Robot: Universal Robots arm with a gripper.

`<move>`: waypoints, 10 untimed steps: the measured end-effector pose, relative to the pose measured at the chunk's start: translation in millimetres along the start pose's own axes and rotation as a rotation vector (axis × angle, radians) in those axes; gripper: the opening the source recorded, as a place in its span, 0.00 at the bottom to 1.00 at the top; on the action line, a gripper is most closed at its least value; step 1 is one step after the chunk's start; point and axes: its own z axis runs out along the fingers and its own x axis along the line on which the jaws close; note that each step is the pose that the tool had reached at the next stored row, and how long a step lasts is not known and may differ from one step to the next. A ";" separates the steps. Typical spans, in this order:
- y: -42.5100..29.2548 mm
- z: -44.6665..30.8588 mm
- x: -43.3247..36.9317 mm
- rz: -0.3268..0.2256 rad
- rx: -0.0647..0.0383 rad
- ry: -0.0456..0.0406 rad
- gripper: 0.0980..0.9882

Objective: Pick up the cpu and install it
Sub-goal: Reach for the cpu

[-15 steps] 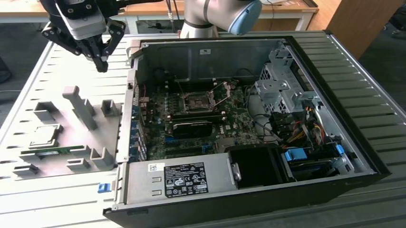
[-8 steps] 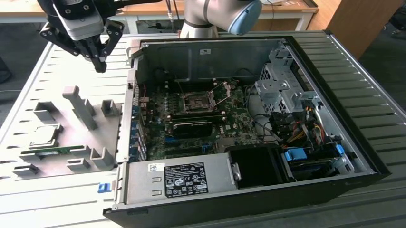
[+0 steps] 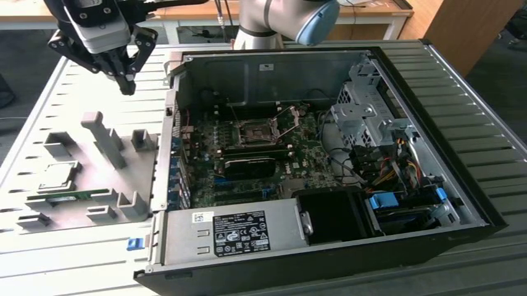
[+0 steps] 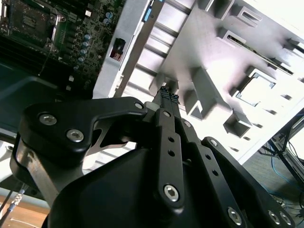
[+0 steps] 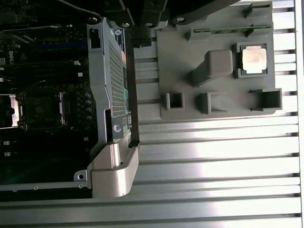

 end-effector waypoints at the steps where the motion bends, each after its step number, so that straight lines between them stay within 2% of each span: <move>1: -0.1 0.1 0.6 0.000 0.000 0.0000 0.01; 10: -0.5 1.0 5.4 0.000 0.000 0.0001 0.01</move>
